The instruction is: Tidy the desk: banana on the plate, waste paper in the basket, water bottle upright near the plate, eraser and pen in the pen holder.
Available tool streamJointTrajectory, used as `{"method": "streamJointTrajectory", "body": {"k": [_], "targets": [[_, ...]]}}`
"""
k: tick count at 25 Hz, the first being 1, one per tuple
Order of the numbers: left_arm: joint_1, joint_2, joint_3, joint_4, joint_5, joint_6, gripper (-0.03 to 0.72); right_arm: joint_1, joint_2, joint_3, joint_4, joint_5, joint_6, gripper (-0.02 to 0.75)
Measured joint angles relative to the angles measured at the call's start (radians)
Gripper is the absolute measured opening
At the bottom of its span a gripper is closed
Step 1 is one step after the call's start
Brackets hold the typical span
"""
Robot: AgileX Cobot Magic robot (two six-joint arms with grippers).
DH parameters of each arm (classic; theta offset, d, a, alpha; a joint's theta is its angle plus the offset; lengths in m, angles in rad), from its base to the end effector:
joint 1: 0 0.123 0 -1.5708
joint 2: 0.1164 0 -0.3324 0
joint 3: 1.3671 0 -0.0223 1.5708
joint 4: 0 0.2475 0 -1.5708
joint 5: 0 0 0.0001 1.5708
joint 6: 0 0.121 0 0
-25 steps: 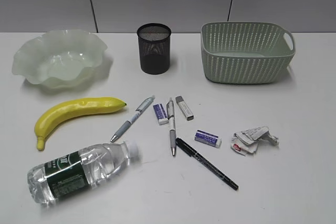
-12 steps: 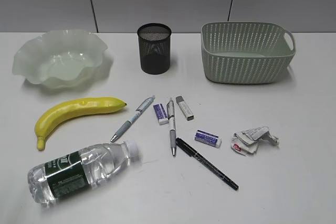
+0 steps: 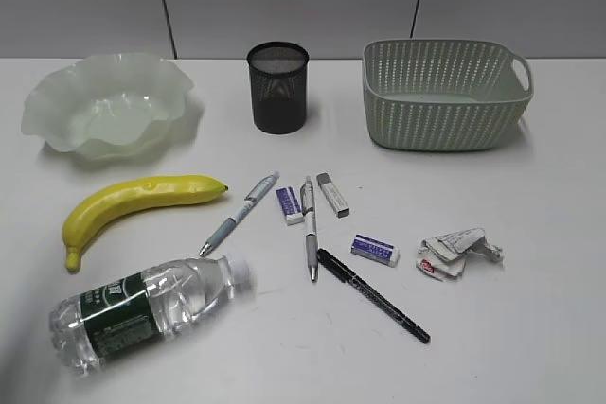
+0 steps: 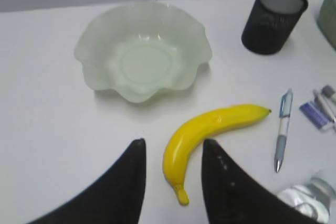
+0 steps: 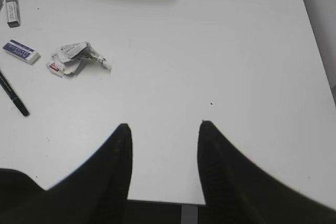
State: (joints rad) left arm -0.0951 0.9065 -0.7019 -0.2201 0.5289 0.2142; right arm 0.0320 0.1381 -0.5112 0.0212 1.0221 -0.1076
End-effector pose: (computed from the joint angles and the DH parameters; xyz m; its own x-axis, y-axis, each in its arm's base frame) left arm 0.1699 -0.0296 0.3284 -0.5866 0.0793 -0.8060 0.1964 0.9794 -0.0466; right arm -0.0076 0.0019 0.2721 -0.5252 -0.1132 -0.8434 -0.0984 0.9925 -0.0720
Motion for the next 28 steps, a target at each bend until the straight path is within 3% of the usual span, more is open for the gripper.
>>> {"method": "streamJointTrajectory", "body": {"k": [5, 12, 20, 25, 28], "targets": [[-0.002, 0.354, -0.197, -0.02, 0.2, 0.062, 0.412, 0.0, 0.001, 0.0, 0.002, 0.0, -0.001, 0.337], [-0.048, 0.748, -0.401, -0.016, 0.379, 0.129, 0.445, 0.0, 0.001, 0.0, 0.003, 0.0, -0.002, 0.335], [-0.109, 0.959, -0.434, 0.114, 0.295, 0.14, 0.545, 0.0, 0.001, 0.0, 0.003, 0.0, -0.002, 0.333], [-0.116, 1.017, -0.435, 0.128, 0.217, 0.14, 0.544, 0.0, 0.001, 0.0, 0.003, 0.0, -0.002, 0.333], [-0.118, 1.042, -0.435, 0.141, 0.201, 0.14, 0.481, 0.0, 0.001, 0.0, 0.003, 0.0, -0.002, 0.333]]}}
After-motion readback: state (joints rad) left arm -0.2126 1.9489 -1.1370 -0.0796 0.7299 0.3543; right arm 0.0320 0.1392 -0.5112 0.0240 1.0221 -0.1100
